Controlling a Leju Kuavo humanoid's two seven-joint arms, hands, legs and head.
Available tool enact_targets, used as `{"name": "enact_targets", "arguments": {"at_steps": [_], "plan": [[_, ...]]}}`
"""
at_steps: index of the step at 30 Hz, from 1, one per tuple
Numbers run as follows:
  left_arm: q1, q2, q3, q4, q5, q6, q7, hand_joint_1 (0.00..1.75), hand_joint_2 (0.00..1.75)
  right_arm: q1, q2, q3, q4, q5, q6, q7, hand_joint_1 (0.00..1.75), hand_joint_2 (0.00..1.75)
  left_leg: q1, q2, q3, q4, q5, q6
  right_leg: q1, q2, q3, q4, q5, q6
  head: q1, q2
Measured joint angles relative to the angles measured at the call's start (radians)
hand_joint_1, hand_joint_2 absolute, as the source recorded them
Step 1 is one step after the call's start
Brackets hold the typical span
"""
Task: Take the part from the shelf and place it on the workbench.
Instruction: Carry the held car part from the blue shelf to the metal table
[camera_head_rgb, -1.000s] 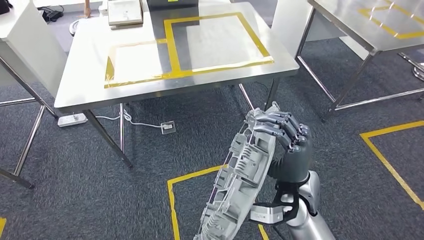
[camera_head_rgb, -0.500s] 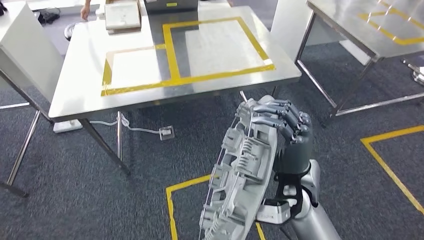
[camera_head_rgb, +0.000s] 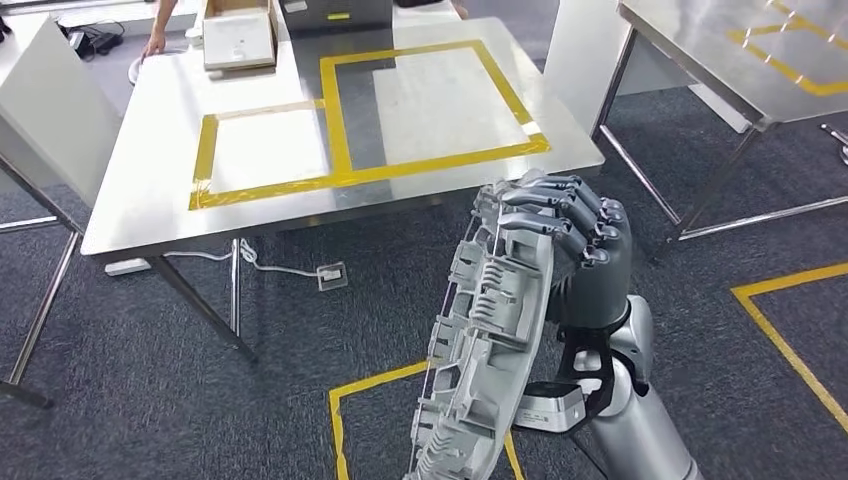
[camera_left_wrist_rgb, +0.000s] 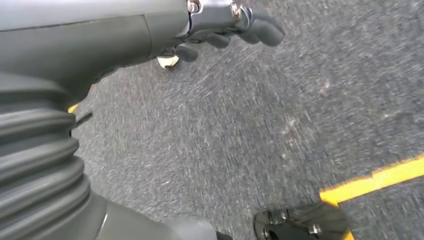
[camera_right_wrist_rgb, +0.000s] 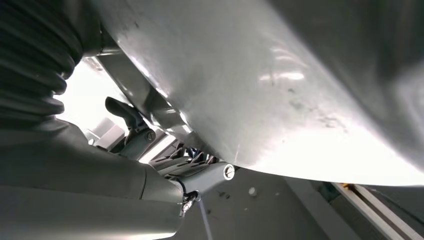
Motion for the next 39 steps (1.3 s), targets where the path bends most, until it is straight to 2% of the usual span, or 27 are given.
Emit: {"name": "enact_targets", "arguments": {"at_steps": [1, 2, 5, 6, 7, 8, 10, 11, 12, 15, 17, 20, 21, 22, 23, 25, 26, 27, 30, 31, 32, 34, 36, 37, 38, 39], "plan": [[-0.002, 0.0, 0.0, 0.0, 0.0, 0.0, 0.0, 0.0, 1.75, -0.007, -0.001, 0.0, 0.0, 0.001, 0.001, 0.0, 1.75, 1.75, 0.001, 0.001, -0.01, 0.023, -0.009, -0.003, 0.0, 0.0, 0.009, 0.0, -0.002, -0.007, -0.001, 0.0], [-0.004, 0.001, 0.0, 0.0, -0.001, 0.0, 0.001, 0.0, 1.75, -0.013, -0.001, 0.0, 0.001, 0.003, 0.003, 0.001, 1.75, 1.75, 0.002, 0.001, -0.033, 0.065, -0.024, -0.005, 0.001, 0.0, 0.015, 0.0, -0.005, -0.013, -0.002, 0.0], [-0.006, 0.001, 0.0, 0.0, 0.001, 0.0, 0.006, 0.0, 1.75, -0.037, -0.003, 0.0, 0.008, 0.012, 0.013, 0.008, 1.75, 1.75, 0.0, 0.001, -0.145, 0.225, -0.088, -0.007, 0.006, 0.002, 0.027, 0.0, -0.019, -0.024, -0.002, 0.0], [-0.004, 0.002, 0.0, 0.0, -0.001, 0.0, 0.01, 0.0, 1.75, -0.046, -0.004, 0.001, 0.012, 0.017, 0.017, 0.012, 1.75, 1.75, -0.001, 0.001, -0.17, 0.242, -0.094, -0.006, 0.009, 0.004, 0.033, 0.0, -0.025, -0.026, -0.002, 0.0], [-0.003, 0.003, -0.001, 0.0, -0.004, -0.001, 0.014, 0.0, 1.75, -0.057, -0.006, 0.002, 0.015, 0.022, 0.02, 0.017, 1.75, 1.75, -0.001, 0.001, -0.178, 0.228, -0.078, -0.003, 0.01, 0.005, 0.042, 0.0, -0.033, -0.026, -0.003, 0.0], [-0.003, 0.003, -0.001, 0.0, -0.007, -0.002, 0.017, 0.0, 1.75, -0.072, -0.008, 0.004, 0.02, 0.027, 0.024, 0.023, 1.75, 1.75, -0.003, 0.001, -0.173, 0.185, -0.042, 0.002, 0.011, 0.007, 0.052, 0.001, -0.041, -0.024, -0.002, 0.0], [-0.003, 0.004, -0.001, 0.0, -0.012, -0.003, 0.021, 0.0, 1.75, -0.108, -0.014, 0.009, 0.029, 0.033, 0.029, 0.035, 1.75, 1.75, -0.008, 0.001, -0.145, 0.067, 0.048, 0.015, 0.013, 0.008, 0.069, 0.002, -0.057, -0.019, -0.003, 0.0], [-0.003, 0.004, -0.001, 0.0, -0.013, -0.003, 0.022, 0.0, 1.75, -0.127, -0.018, 0.011, 0.034, 0.034, 0.032, 0.041, 1.75, 1.75, -0.011, 0.001, -0.135, 0.027, 0.071, 0.02, 0.014, 0.008, 0.075, 0.003, -0.065, -0.014, -0.002, 0.0], [-0.002, 0.004, -0.002, 0.001, -0.013, -0.004, 0.022, 0.0, 1.75, -0.145, -0.021, 0.013, 0.039, 0.036, 0.036, 0.046, 1.75, 1.75, -0.013, 0.002, -0.128, 0.005, 0.085, 0.025, 0.016, 0.009, 0.08, 0.003, -0.07, -0.008, -0.002, 0.0], [-0.002, 0.003, -0.002, 0.001, -0.011, -0.005, 0.024, 0.0, 1.75, -0.205, -0.032, 0.018, 0.054, 0.036, 0.056, 0.061, 1.75, 1.75, -0.012, 0.0, -0.113, -0.006, 0.089, 0.043, 0.016, 0.009, 0.083, 0.023, -0.071, 0.009, -0.001, 0.0], [-0.002, 0.002, -0.002, 0.0, -0.012, -0.005, 0.027, 0.0, 1.75, -0.251, -0.038, 0.021, 0.069, 0.034, 0.069, 0.071, 1.75, 1.75, -0.009, -0.001, -0.097, -0.009, 0.083, 0.054, 0.013, 0.007, 0.044, 0.092, -0.078, 0.018, 0.001, 0.0], [-0.001, 0.001, -0.002, 0.0, -0.012, -0.005, 0.03, 0.0, 1.75, -0.295, -0.043, 0.029, 0.093, 0.034, 0.077, 0.078, 1.75, 1.75, -0.009, -0.002, -0.082, -0.01, 0.067, 0.06, 0.008, 0.006, -0.076, 0.252, -0.135, 0.034, 0.002, 0.0], [0.001, 0.001, -0.002, 0.0, -0.012, -0.005, 0.03, 0.0, 1.75, -0.302, -0.044, 0.032, 0.1, 0.034, 0.078, 0.079, 1.75, 1.75, -0.009, -0.004, -0.075, -0.01, 0.059, 0.06, 0.006, 0.006, -0.105, 0.276, -0.149, 0.037, 0.002, 0.0], [0.003, 0.001, -0.002, 0.0, -0.012, -0.005, 0.031, 0.0, 1.75, -0.309, -0.045, 0.035, 0.108, 0.034, 0.08, 0.08, 1.75, 1.75, -0.008, -0.006, -0.066, -0.01, 0.052, 0.059, 0.005, 0.006, -0.12, 0.27, -0.145, 0.037, 0.002, 0.0], [0.005, 0.001, -0.002, 0.0, -0.011, -0.005, 0.031, 0.0, 1.75, -0.319, -0.047, 0.039, 0.116, 0.033, 0.081, 0.083, 1.75, 1.75, -0.008, -0.007, -0.055, -0.01, 0.043, 0.057, 0.004, 0.006, -0.118, 0.232, -0.12, 0.035, 0.003, 0.0], [0.006, 0.001, -0.002, 0.001, -0.011, -0.005, 0.03, 0.0, 1.75, -0.347, -0.049, 0.044, 0.132, 0.032, 0.084, 0.089, 1.75, 1.75, -0.009, -0.009, -0.034, -0.008, 0.025, 0.05, 0.004, 0.004, -0.09, 0.101, -0.02, 0.028, 0.002, 0.0], [0.006, 0.001, -0.002, 0.001, -0.011, -0.004, 0.03, 0.0, 1.75, -0.361, -0.05, 0.046, 0.142, 0.031, 0.087, 0.093, 1.75, 1.75, -0.01, -0.009, -0.027, -0.008, 0.016, 0.045, 0.007, 0.002, -0.077, 0.049, 0.013, 0.023, 0.002, 0.0], [0.006, 0.001, -0.002, 0.001, -0.011, -0.004, 0.029, 0.0, 1.75, -0.373, -0.05, 0.048, 0.151, 0.031, 0.09, 0.096, 1.75, 1.75, -0.011, -0.01, -0.022, -0.009, 0.008, 0.039, 0.01, 0.001, -0.067, 0.017, 0.034, 0.017, 0.002, 0.0], [0.005, 0.002, -0.002, 0.0, -0.011, -0.003, 0.029, 0.0, 1.75, -0.401, -0.052, 0.054, 0.177, 0.032, 0.104, 0.104, 1.75, 1.75, -0.011, -0.009, -0.012, 0.006, 0.004, 0.018, 0.013, 0.005, -0.043, 0.0, 0.033, -0.005, 0.002, 0.0], [0.005, 0.002, -0.002, 0.001, -0.011, -0.002, 0.028, 0.0, 1.75, -0.413, -0.053, 0.057, 0.185, 0.033, 0.109, 0.106, 1.75, 1.75, -0.011, -0.008, -0.017, 0.029, 0.006, 0.013, 0.012, 0.005, -0.032, -0.003, 0.03, -0.014, 0.001, 0.0], [0.004, 0.002, -0.002, 0.001, -0.011, -0.002, 0.027, 0.0, 1.75, -0.426, -0.052, 0.06, 0.195, 0.035, 0.115, 0.11, 1.75, 1.75, -0.01, -0.007, -0.035, 0.064, 0.0, 0.009, 0.011, 0.004, -0.021, -0.005, 0.025, -0.022, 0.001, 0.0], [0.003, 0.002, -0.003, 0.001, -0.011, -0.002, 0.025, 0.0, 1.75, -0.45, -0.051, 0.066, 0.216, 0.044, 0.128, 0.119, 1.75, 1.75, -0.009, -0.005, -0.103, 0.17, -0.037, 0.004, 0.013, 0.004, -0.003, -0.006, 0.009, -0.033, -0.001, 0.0], [0.005, 0.002, -0.005, 0.001, -0.011, -0.001, 0.024, 0.0, 1.75, -0.459, -0.049, 0.072, 0.235, 0.05, 0.141, 0.129, 1.75, 1.75, -0.009, -0.004, -0.172, 0.248, -0.076, -0.001, 0.015, 0.005, 0.014, -0.005, -0.008, -0.035, -0.001, 0.0], [0.006, 0.002, -0.005, 0.001, -0.011, 0.0, 0.024, 0.0, 1.75, -0.461, -0.049, 0.074, 0.244, 0.05, 0.151, 0.135, 1.75, 1.75, -0.009, -0.004, -0.19, 0.249, -0.074, -0.001, 0.016, 0.006, 0.024, -0.005, -0.017, -0.034, -0.001, 0.0], [0.007, 0.002, -0.006, 0.001, -0.011, 0.001, 0.024, 0.0, 1.75, -0.464, -0.049, 0.077, 0.252, 0.047, 0.165, 0.142, 1.75, 1.75, -0.009, -0.004, -0.192, 0.22, -0.051, 0.0, 0.016, 0.006, 0.036, -0.004, -0.027, -0.033, -0.001, 0.0], [0.008, 0.002, -0.006, 0.001, -0.01, 0.002, 0.024, 0.0, 1.75, -0.468, -0.049, 0.08, 0.261, 0.044, 0.181, 0.15, 1.75, 1.75, -0.009, -0.003, -0.182, 0.164, -0.007, 0.003, 0.016, 0.007, 0.049, -0.003, -0.037, -0.031, -0.001, 0.0]]}}
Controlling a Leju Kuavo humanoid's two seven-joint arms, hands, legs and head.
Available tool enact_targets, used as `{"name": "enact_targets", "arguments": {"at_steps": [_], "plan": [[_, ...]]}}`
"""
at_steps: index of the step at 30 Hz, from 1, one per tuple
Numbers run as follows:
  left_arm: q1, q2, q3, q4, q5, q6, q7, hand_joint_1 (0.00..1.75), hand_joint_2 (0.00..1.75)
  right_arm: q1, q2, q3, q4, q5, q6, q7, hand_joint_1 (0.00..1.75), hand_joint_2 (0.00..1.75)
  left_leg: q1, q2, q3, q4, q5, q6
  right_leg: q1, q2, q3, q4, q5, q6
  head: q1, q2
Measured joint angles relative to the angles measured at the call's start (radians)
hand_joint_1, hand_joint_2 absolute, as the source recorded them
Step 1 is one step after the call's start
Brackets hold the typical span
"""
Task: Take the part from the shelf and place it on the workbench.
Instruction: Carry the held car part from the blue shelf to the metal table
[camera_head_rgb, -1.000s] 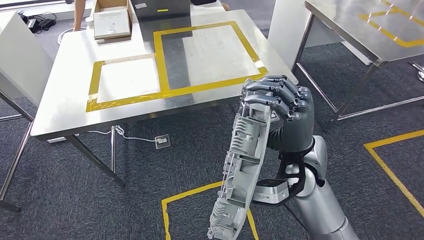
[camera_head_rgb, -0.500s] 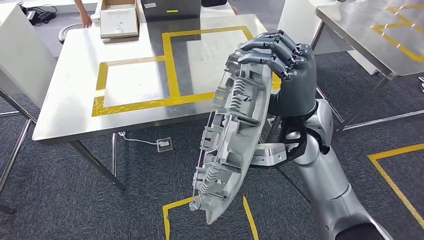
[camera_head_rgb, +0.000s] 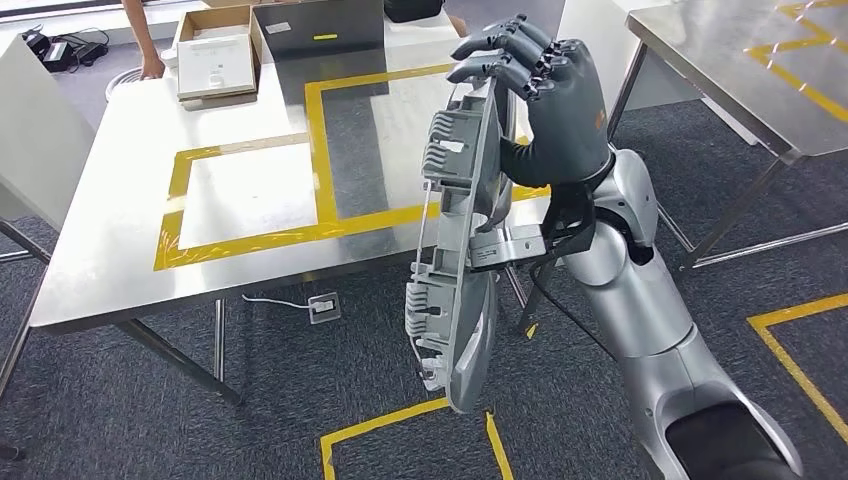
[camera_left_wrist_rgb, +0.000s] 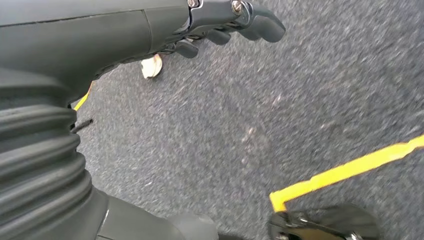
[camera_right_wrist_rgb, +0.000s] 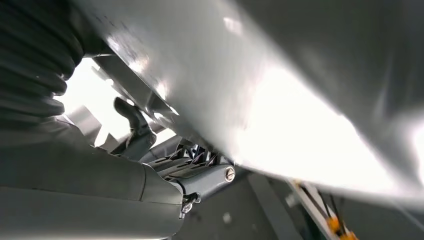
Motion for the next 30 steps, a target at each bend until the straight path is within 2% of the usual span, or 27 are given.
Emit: {"name": "enact_targets", "arguments": {"at_steps": [1, 3, 4, 7, 8, 9, 11, 12, 13, 14, 15, 16, 17, 18, 19, 21, 23, 24, 25, 27, 28, 29, 30], "plan": [[0.002, 0.0, 0.0, 0.0, 0.001, 0.001, 0.0, 0.0, 1.75, -0.005, 0.0, 0.004, 0.01, -0.002, 0.016, 0.008, 1.75, 1.75, 0.0, 0.0, 0.013, -0.067, 0.055, 0.005, 0.001, 0.0, 0.011, 0.001, -0.011, 0.003, 0.0, 0.0], [0.005, -0.001, 0.0, 0.001, 0.004, 0.002, 0.0, 0.0, 1.75, -0.017, 0.002, 0.013, 0.035, 0.005, 0.043, 0.026, 1.75, 1.75, -0.004, 0.002, 0.035, -0.157, 0.115, 0.016, 0.003, 0.002, 0.027, 0.001, -0.03, 0.011, 0.0, 0.0], [0.007, -0.002, 0.0, 0.001, 0.005, 0.003, 0.001, 0.0, 1.75, -0.022, 0.004, 0.02, 0.05, 0.011, 0.053, 0.035, 1.75, 1.75, -0.005, 0.002, 0.039, -0.174, 0.121, 0.022, 0.004, 0.003, 0.031, 0.003, -0.036, 0.017, 0.0, 0.0], [0.008, -0.007, 0.0, 0.002, 0.012, 0.003, 0.002, 0.0, 1.75, -0.042, 0.006, 0.036, 0.101, 0.024, 0.08, 0.069, 1.75, 1.75, -0.003, 0.0, 0.062, -0.18, 0.11, 0.041, 0.004, 0.003, 0.031, 0.028, -0.038, 0.032, 0.002, 0.0], [0.007, -0.009, 0.0, 0.002, 0.014, 0.003, 0.003, 0.0, 1.75, -0.052, 0.008, 0.041, 0.121, 0.028, 0.087, 0.081, 1.75, 1.75, -0.001, -0.001, 0.071, -0.181, 0.107, 0.047, 0.002, 0.002, 0.012, 0.061, -0.038, 0.037, 0.004, 0.0], [0.006, -0.009, 0.0, 0.002, 0.016, 0.003, 0.003, 0.0, 1.75, -0.064, 0.011, 0.046, 0.142, 0.033, 0.095, 0.095, 1.75, 1.75, 0.001, -0.001, 0.078, -0.183, 0.101, 0.051, 0.0, 0.0, -0.022, 0.112, -0.044, 0.043, 0.005, 0.0], [0.003, -0.011, 0.0, 0.002, 0.021, 0.004, 0.003, 0.0, 1.75, -0.085, 0.021, 0.058, 0.191, 0.046, 0.108, 0.121, 1.75, 1.75, 0.001, -0.001, 0.091, -0.183, 0.086, 0.055, -0.006, 0.0, -0.109, 0.228, -0.08, 0.054, 0.006, 0.0], [0.003, -0.011, 0.0, 0.002, 0.023, 0.005, 0.002, 0.0, 1.75, -0.093, 0.026, 0.063, 0.215, 0.05, 0.113, 0.13, 1.75, 1.75, 0.002, -0.002, 0.099, -0.183, 0.078, 0.055, -0.009, 0.0, -0.146, 0.264, -0.098, 0.058, 0.006, 0.0], [0.003, -0.012, 0.0, 0.002, 0.024, 0.006, 0.001, 0.0, 1.75, -0.099, 0.031, 0.069, 0.239, 0.053, 0.119, 0.138, 1.75, 1.75, 0.002, -0.004, 0.11, -0.183, 0.069, 0.053, -0.011, 0.0, -0.169, 0.273, -0.103, 0.06, 0.007, 0.0], [0.003, -0.012, 0.0, 0.002, 0.025, 0.006, -0.001, 0.0, 1.75, -0.106, 0.035, 0.075, 0.263, 0.056, 0.123, 0.145, 1.75, 1.75, 0.003, -0.006, 0.122, -0.183, 0.059, 0.051, -0.014, -0.001, -0.175, 0.249, -0.086, 0.061, 0.007, 0.0], [0.003, -0.014, 0.0, 0.002, 0.026, 0.007, -0.002, 0.0, 1.75, -0.116, 0.04, 0.08, 0.287, 0.059, 0.126, 0.15, 1.75, 1.75, 0.004, -0.008, 0.135, -0.183, 0.049, 0.047, -0.016, -0.001, -0.167, 0.197, -0.048, 0.061, 0.007, 0.0], [0.003, -0.015, 0.0, 0.002, 0.026, 0.008, -0.004, 0.0, 1.75, -0.128, 0.044, 0.085, 0.311, 0.062, 0.127, 0.155, 1.75, 1.75, 0.005, -0.009, 0.146, -0.183, 0.038, 0.043, -0.017, -0.003, -0.152, 0.128, 0.01, 0.06, 0.007, 0.0], [0.002, -0.016, 0.0, 0.002, 0.026, 0.008, -0.005, 0.0, 1.75, -0.14, 0.049, 0.089, 0.335, 0.067, 0.126, 0.16, 1.75, 1.75, 0.005, -0.01, 0.157, -0.182, 0.028, 0.037, -0.015, -0.005, -0.139, 0.068, 0.052, 0.057, 0.007, 0.0], [0.0, -0.017, 0.0, 0.002, 0.026, 0.009, -0.005, 0.0, 1.75, -0.154, 0.054, 0.094, 0.359, 0.077, 0.123, 0.166, 1.75, 1.75, 0.005, -0.011, 0.164, -0.182, 0.018, 0.03, -0.012, -0.006, -0.128, 0.026, 0.083, 0.053, 0.007, 0.0], [-0.001, -0.017, 0.0, 0.002, 0.026, 0.009, -0.004, 0.0, 1.75, -0.166, 0.058, 0.099, 0.381, 0.09, 0.118, 0.174, 1.75, 1.75, 0.004, -0.012, 0.17, -0.18, 0.013, 0.022, -0.009, -0.007, -0.122, 0.004, 0.096, 0.046, 0.007, 0.0], [-0.006, -0.017, -0.001, 0.002, 0.024, 0.009, 0.0, 0.0, 1.75, -0.19, 0.065, 0.109, 0.423, 0.119, 0.108, 0.188, 1.75, 1.75, 0.005, -0.012, 0.179, -0.175, 0.01, 0.008, -0.005, -0.005, -0.109, 0.001, 0.086, 0.03, 0.008, 0.0], [-0.01, -0.018, -0.002, 0.002, 0.023, 0.008, 0.004, 0.0, 1.75, -0.22, 0.072, 0.118, 0.464, 0.137, 0.105, 0.194, 1.75, 1.75, 0.006, -0.007, 0.162, -0.133, 0.014, -0.002, -0.008, -0.004, -0.09, -0.003, 0.077, 0.013, 0.006, 0.0], [-0.013, -0.018, -0.002, 0.002, 0.023, 0.008, 0.006, 0.0, 1.75, -0.238, 0.079, 0.125, 0.489, 0.146, 0.104, 0.195, 1.75, 1.75, 0.007, -0.005, 0.136, -0.088, 0.01, -0.005, -0.009, -0.004, -0.08, -0.005, 0.071, 0.006, 0.005, 0.0], [-0.016, -0.017, -0.002, 0.002, 0.023, 0.008, 0.007, 0.0, 1.75, -0.257, 0.085, 0.132, 0.517, 0.153, 0.104, 0.196, 1.75, 1.75, 0.007, -0.003, 0.099, -0.032, -0.002, -0.009, -0.008, -0.004, -0.071, -0.006, 0.064, 0.001, 0.003, 0.0], [-0.018, -0.017, -0.002, 0.002, 0.023, 0.009, 0.01, 0.0, 1.75, -0.287, 0.101, 0.148, 0.58, 0.165, 0.102, 0.199, 1.75, 1.75, 0.007, -0.002, 0.019, 0.064, -0.045, -0.015, -0.006, 0.0, -0.053, -0.005, 0.048, -0.004, 0.002, 0.0], [-0.019, -0.017, -0.002, 0.002, 0.023, 0.009, 0.011, 0.0, 1.75, -0.299, 0.11, 0.155, 0.612, 0.17, 0.1, 0.199, 1.75, 1.75, 0.007, -0.002, -0.008, 0.081, -0.058, -0.016, -0.004, 0.002, -0.043, -0.005, 0.038, -0.004, 0.002, 0.0], [-0.019, -0.016, -0.002, 0.002, 0.023, 0.009, 0.012, 0.0, 1.75, -0.311, 0.119, 0.162, 0.641, 0.175, 0.098, 0.201, 1.75, 1.75, 0.007, -0.002, -0.022, 0.068, -0.053, -0.014, -0.003, 0.003, -0.031, -0.005, 0.028, -0.004, 0.002, 0.0], [-0.019, -0.016, -0.002, 0.002, 0.022, 0.009, 0.014, 0.0, 1.75, -0.324, 0.128, 0.17, 0.67, 0.183, 0.095, 0.203, 1.75, 1.75, 0.007, -0.002, -0.021, 0.029, -0.024, -0.011, -0.003, 0.004, -0.018, -0.004, 0.018, -0.002, 0.002, 0.0]]}}
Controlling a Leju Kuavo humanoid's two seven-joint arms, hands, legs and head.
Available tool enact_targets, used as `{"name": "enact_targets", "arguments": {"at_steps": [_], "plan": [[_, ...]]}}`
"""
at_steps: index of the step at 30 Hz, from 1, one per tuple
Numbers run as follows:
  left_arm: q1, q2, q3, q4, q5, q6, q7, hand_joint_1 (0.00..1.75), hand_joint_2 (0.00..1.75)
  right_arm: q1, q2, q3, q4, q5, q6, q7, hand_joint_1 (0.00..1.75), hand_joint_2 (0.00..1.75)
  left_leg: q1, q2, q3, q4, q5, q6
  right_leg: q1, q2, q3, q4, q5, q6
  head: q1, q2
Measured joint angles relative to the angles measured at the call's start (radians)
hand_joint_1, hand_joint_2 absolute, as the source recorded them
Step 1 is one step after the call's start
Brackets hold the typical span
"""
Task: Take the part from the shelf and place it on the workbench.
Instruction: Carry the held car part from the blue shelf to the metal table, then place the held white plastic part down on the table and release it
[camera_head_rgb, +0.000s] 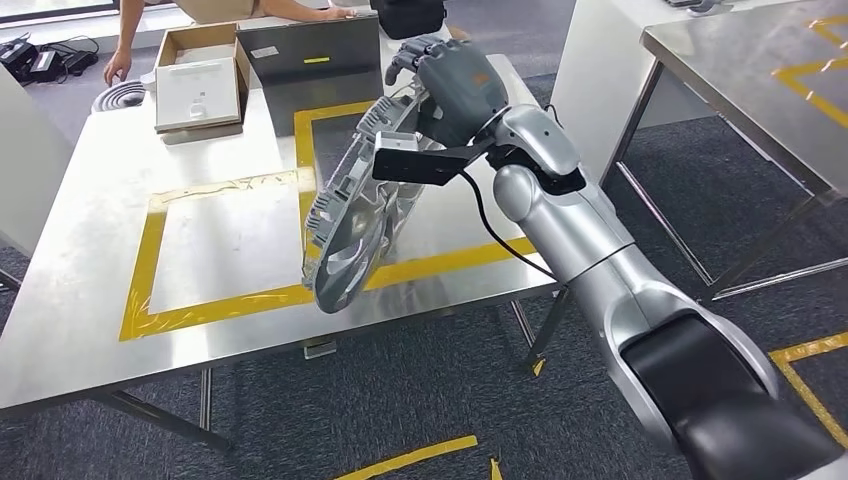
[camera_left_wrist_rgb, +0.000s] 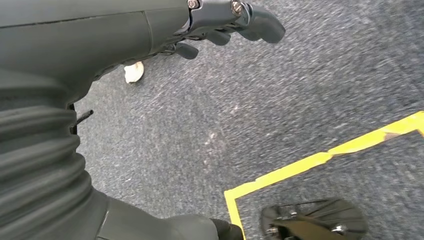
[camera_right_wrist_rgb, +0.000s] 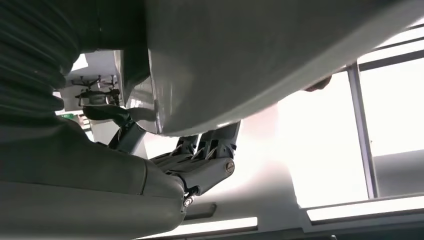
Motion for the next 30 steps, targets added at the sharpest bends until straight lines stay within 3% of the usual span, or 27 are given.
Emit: {"name": "enact_targets", "arguments": {"at_steps": [2, 3, 4, 5, 8, 10, 12, 13, 14, 15, 17, 19, 21, 25, 30], "plan": [[0.0, 0.001, -0.001, 0.0, -0.003, -0.002, 0.003, 0.0, 1.75, -0.031, 0.017, 0.016, 0.056, 0.02, -0.011, 0.008, 1.75, 1.75, -0.002, 0.001, 0.022, -0.125, 0.105, 0.01, 0.002, 0.0, 0.024, 0.003, -0.022, 0.005, 0.0, 0.0], [-0.001, 0.001, -0.002, 0.0, -0.005, -0.004, 0.005, 0.0, 1.75, -0.049, 0.024, 0.024, 0.084, 0.034, -0.018, 0.014, 1.75, 1.75, -0.004, 0.002, 0.034, -0.173, 0.143, 0.015, 0.003, 0.001, 0.03, 0.004, -0.031, 0.01, 0.0, 0.0], [-0.001, 0.0, -0.004, 0.001, -0.007, -0.006, 0.007, 0.0, 1.75, -0.067, 0.031, 0.035, 0.113, 0.055, -0.026, 0.025, 1.75, 1.75, -0.005, 0.003, 0.041, -0.204, 0.169, 0.021, 0.005, 0.001, 0.034, 0.004, -0.039, 0.015, -0.001, 0.0], [-0.002, 0.0, -0.007, 0.001, -0.009, -0.009, 0.009, 0.0, 1.75, -0.084, 0.038, 0.047, 0.142, 0.077, -0.035, 0.037, 1.75, 1.75, -0.007, 0.004, 0.043, -0.216, 0.174, 0.027, 0.006, 0.002, 0.036, 0.007, -0.043, 0.021, 0.0, 0.0], [-0.005, -0.001, -0.015, 0.001, -0.014, -0.019, 0.018, 0.0, 1.75, -0.132, 0.057, 0.085, 0.219, 0.157, -0.064, 0.083, 1.75, 1.75, -0.003, 0.003, 0.059, -0.219, 0.169, 0.044, 0.005, 0.001, 0.026, 0.038, -0.045, 0.037, 0.002, 0.0], [-0.009, -0.002, -0.018, 0.001, -0.018, -0.037, 0.029, 0.0, 1.75, -0.165, 0.072, 0.11, 0.276, 0.205, -0.076, 0.119, 1.75, 1.75, -0.001, 0.003, 0.07, -0.222, 0.161, 0.053, 0.002, -0.002, -0.027, 0.128, -0.066, 0.047, 0.003, 0.0], [-0.012, -0.003, -0.02, 0.001, -0.025, -0.061, 0.039, 0.0, 1.75, -0.186, 0.086, 0.131, 0.335, 0.235, -0.075, 0.151, 1.75, 1.75, -0.001, 0.003, 0.079, -0.221, 0.151, 0.058, -0.001, -0.002, -0.102, 0.24, -0.11, 0.055, 0.004, 0.0], [-0.012, -0.003, -0.023, 0.002, -0.029, -0.068, 0.044, 0.0, 1.75, -0.192, 0.092, 0.137, 0.363, 0.242, -0.074, 0.164, 1.75, 1.75, -0.001, 0.001, 0.084, -0.221, 0.145, 0.058, -0.003, -0.003, -0.13, 0.271, -0.122, 0.058, 0.004, 0.0], [-0.012, -0.004, -0.026, 0.002, -0.034, -0.071, 0.048, 0.0, 1.75, -0.2, 0.098, 0.141, 0.389, 0.245, -0.075, 0.175, 1.75, 1.75, -0.001, 0.0, 0.09, -0.219, 0.139, 0.058, -0.004, -0.003, -0.144, 0.271, -0.113, 0.059, 0.004, 0.0], [-0.011, -0.004, -0.03, 0.002, -0.039, -0.069, 0.052, 0.0, 1.75, -0.21, 0.103, 0.143, 0.412, 0.247, -0.076, 0.183, 1.75, 1.75, -0.001, -0.002, 0.097, -0.218, 0.133, 0.056, -0.005, -0.003, -0.142, 0.237, -0.083, 0.058, 0.004, 0.0], [-0.009, -0.007, -0.037, 0.002, -0.048, -0.054, 0.058, 0.0, 1.75, -0.232, 0.111, 0.145, 0.451, 0.253, -0.079, 0.198, 1.75, 1.75, -0.001, -0.004, 0.11, -0.215, 0.12, 0.05, -0.005, -0.005, -0.103, 0.109, 0.008, 0.05, 0.004, 0.0], [-0.008, -0.009, -0.044, 0.002, -0.06, -0.019, 0.061, 0.0, 1.75, -0.249, 0.12, 0.147, 0.484, 0.266, -0.081, 0.218, 1.75, 1.75, -0.002, -0.004, 0.115, -0.216, 0.113, 0.04, 0.002, -0.007, -0.073, 0.016, 0.042, 0.039, 0.005, 0.0], [-0.004, -0.01, -0.052, 0.002, -0.072, 0.033, 0.051, 0.0, 1.75, -0.258, 0.128, 0.149, 0.509, 0.285, -0.082, 0.244, 1.75, 1.75, -0.004, -0.003, 0.117, -0.215, 0.11, 0.028, 0.006, -0.007, -0.063, -0.006, 0.04, 0.03, 0.005, 0.0], [0.008, -0.011, -0.072, 0.003, -0.092, 0.091, 0.043, 0.0, 1.75, -0.28, 0.129, 0.152, 0.551, 0.325, -0.078, 0.309, 1.75, 1.75, -0.005, 0.002, 0.134, -0.225, 0.105, 0.045, 0.006, -0.002, -0.05, -0.008, 0.048, 0.026, 0.005, 0.0], [0.014, -0.011, -0.079, 0.004, -0.092, 0.082, 0.077, 0.0, 1.75, -0.283, 0.109, 0.153, 0.591, 0.335, -0.076, 0.363, 1.75, 1.75, -0.005, 0.005, 0.143, -0.237, 0.105, 0.031, 0.007, 0.0, -0.048, -0.008, 0.043, 0.018, 0.005, 0.0]]}}
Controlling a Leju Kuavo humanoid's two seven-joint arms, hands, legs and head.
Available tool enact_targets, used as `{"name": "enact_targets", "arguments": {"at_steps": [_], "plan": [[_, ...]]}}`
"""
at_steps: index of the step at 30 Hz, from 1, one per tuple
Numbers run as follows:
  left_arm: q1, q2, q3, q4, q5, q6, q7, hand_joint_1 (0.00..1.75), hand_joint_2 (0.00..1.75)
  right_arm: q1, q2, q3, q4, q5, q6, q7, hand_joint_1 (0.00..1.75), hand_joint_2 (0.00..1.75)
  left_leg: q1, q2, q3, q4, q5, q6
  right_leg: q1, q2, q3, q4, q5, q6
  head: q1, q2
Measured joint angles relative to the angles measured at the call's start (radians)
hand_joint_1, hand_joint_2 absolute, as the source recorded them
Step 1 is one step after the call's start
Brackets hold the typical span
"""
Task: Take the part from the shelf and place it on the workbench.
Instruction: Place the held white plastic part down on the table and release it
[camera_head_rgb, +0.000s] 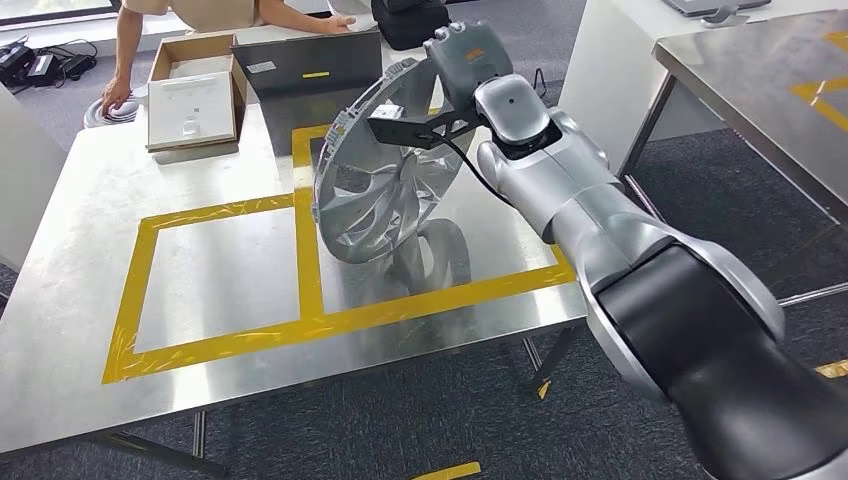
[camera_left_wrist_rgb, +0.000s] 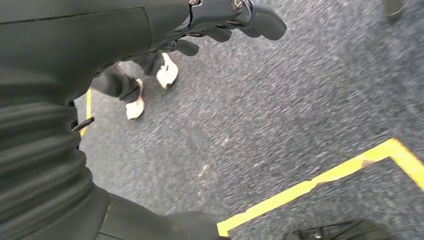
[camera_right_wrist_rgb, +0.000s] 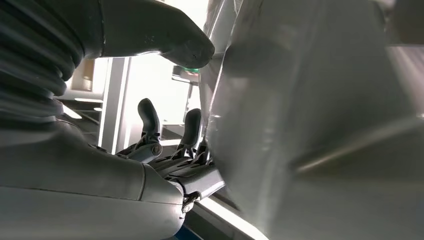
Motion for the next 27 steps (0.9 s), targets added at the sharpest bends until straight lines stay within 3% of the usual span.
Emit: {"name": "enact_targets", "arguments": {"at_steps": [3, 8, 12, 17, 21, 27], "plan": [[0.0, 0.0, -0.002, 0.0, 0.012, -0.044, 0.025, 0.0, 1.75, 0.006, -0.024, -0.001, 0.015, 0.002, -0.001, 0.006, 1.75, 1.75, 0.0, 0.0, 0.001, -0.002, 0.001, -0.011, 0.0, 0.0, 0.0, 0.0, 0.0, -0.001, 0.0, 0.0], [-0.003, 0.003, -0.003, 0.0, 0.009, -0.053, 0.028, 0.0, 1.75, 0.012, -0.064, -0.011, 0.024, 0.003, -0.003, -0.008, 1.75, 1.75, 0.0, 0.001, 0.002, -0.002, 0.0, -0.013, -0.001, 0.0, 0.002, 0.0, 0.0, -0.001, 0.0, 0.0], [-0.007, 0.003, -0.006, 0.0, -0.001, 0.01, 0.033, 0.0, 1.75, 0.013, -0.084, -0.019, 0.028, 0.013, -0.001, -0.023, 0.0, 0.0, -0.001, 0.002, 0.002, -0.001, 0.0, -0.013, -0.003, 0.001, 0.003, 0.0, 0.001, 0.0, 0.0, 0.0], [-0.019, 0.008, -0.009, -0.001, -0.004, 0.051, 0.019, 0.0, 1.75, 0.013, -0.093, -0.026, 0.029, 0.018, -0.004, -0.044, 0.0, 0.0, -0.002, 0.001, 0.002, 0.001, 0.0, -0.013, -0.004, 0.001, 0.003, 0.0, 0.002, 0.001, 0.0, 0.0], [-0.025, 0.017, -0.014, -0.002, -0.012, 0.044, 0.009, 0.0, 0.0, 0.014, -0.093, -0.035, 0.029, 0.026, -0.007, -0.054, 0.0, 0.0, -0.002, 0.001, 0.002, 0.001, 0.0, -0.013, -0.004, 0.0, 0.003, 0.0, 0.002, 0.001, 0.0, 0.0], [-0.027, 0.02, -0.025, -0.001, -0.026, 0.009, 0.026, 0.0, 0.0, 0.013, -0.093, -0.037, 0.029, 0.096, 0.003, -0.054, 0.0, 0.0, -0.002, 0.001, 0.001, 0.001, 0.0, -0.013, -0.004, 0.0, 0.003, 0.0, 0.002, 0.001, 0.0, 0.0]]}}
